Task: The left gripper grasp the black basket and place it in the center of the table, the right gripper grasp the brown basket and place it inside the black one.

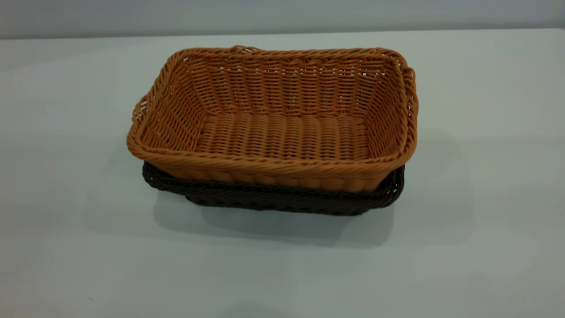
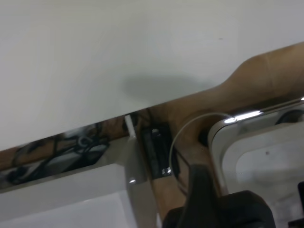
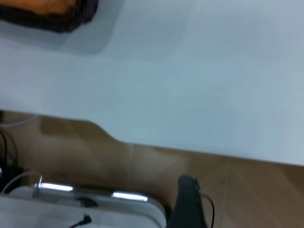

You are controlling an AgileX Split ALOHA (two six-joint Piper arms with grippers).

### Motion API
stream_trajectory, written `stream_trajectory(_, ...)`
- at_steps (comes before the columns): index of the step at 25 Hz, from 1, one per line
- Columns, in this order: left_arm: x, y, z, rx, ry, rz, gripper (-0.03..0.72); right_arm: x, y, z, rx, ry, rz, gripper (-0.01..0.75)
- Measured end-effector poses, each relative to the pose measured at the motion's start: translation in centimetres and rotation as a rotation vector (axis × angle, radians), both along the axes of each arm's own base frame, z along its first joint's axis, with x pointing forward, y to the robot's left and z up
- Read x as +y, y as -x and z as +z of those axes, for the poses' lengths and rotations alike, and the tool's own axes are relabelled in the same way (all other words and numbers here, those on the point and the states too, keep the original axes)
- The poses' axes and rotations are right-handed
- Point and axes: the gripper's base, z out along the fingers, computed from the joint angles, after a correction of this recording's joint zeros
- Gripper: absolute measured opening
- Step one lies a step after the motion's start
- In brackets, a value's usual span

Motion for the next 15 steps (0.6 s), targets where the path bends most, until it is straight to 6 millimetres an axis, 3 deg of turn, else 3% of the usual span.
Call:
stream_trajectory(3, 0.4, 1.1, -0.9, -0.011, 0.019, 0.007, 0.475, -0.1, 0.4, 0.1, -0.028, -0.007, 0.000, 0.508)
stream_trajectory(15, 2.0, 4.5, 0.5, -0.271, 0.125, 0.071, 0.475, -0.2, 0.8, 0.2, -0.057, -0.015, -0.004, 0.503)
